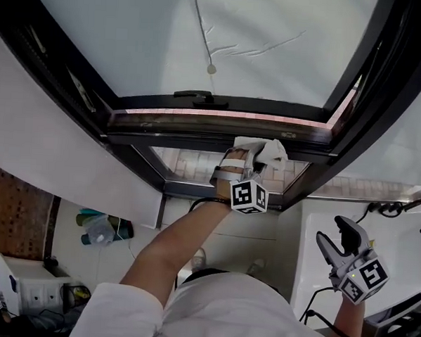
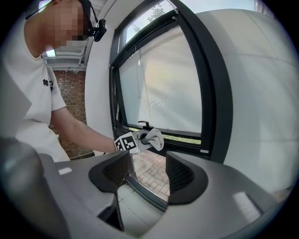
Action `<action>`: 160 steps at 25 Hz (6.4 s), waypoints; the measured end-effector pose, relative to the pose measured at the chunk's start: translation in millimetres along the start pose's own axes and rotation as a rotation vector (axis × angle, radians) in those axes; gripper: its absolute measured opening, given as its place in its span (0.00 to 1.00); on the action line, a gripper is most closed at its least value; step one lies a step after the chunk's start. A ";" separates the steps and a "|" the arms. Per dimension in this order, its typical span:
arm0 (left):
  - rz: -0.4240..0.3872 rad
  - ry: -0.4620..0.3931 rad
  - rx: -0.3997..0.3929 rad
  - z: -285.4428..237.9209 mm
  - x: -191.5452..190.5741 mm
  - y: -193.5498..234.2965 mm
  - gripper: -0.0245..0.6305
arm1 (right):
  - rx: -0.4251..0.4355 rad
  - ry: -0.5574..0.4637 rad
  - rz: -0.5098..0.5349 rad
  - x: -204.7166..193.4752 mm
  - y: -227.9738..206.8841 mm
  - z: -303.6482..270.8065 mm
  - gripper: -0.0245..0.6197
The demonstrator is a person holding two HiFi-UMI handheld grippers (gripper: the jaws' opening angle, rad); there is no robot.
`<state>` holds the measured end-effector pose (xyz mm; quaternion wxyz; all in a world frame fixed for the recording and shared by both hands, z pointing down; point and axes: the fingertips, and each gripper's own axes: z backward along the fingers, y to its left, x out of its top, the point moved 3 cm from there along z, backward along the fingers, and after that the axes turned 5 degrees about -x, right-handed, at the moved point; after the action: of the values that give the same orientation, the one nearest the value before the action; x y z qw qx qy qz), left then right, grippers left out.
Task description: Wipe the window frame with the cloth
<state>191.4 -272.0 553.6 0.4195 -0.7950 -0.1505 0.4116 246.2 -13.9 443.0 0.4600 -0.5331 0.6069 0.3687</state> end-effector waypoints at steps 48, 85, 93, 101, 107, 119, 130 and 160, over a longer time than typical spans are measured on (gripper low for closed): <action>0.346 0.340 0.281 250.2 -423.5 202.2 0.25 | 0.112 0.063 0.146 66.7 250.2 -157.7 0.42; 0.442 0.261 0.553 383.4 -288.9 480.0 0.26 | 0.229 0.028 0.162 73.8 188.8 -169.6 0.42; 0.460 0.234 0.616 404.2 -250.7 546.4 0.26 | 0.287 0.048 0.146 76.0 177.7 -180.1 0.42; 0.541 0.158 0.689 446.7 -196.1 625.0 0.26 | 0.285 0.033 0.134 81.4 168.2 -175.6 0.42; 0.585 0.105 0.751 474.1 -157.6 686.2 0.26 | 0.259 0.025 0.100 75.3 154.8 -166.9 0.42; 0.595 0.092 0.835 501.9 -112.6 758.5 0.26 | 0.182 -0.038 0.040 77.5 123.4 -144.0 0.42; 0.443 0.008 0.777 486.3 -80.9 678.4 0.26 | 0.174 -0.025 0.035 66.6 110.6 -130.4 0.42; 0.399 0.272 0.176 223.4 -354.9 265.7 0.26 | 0.164 0.091 0.100 49.3 169.5 -128.2 0.42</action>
<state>-229.7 -518.3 461.8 0.4140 -0.8174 0.1034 0.3869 57.4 -122.2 427.9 0.4549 -0.4788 0.6813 0.3157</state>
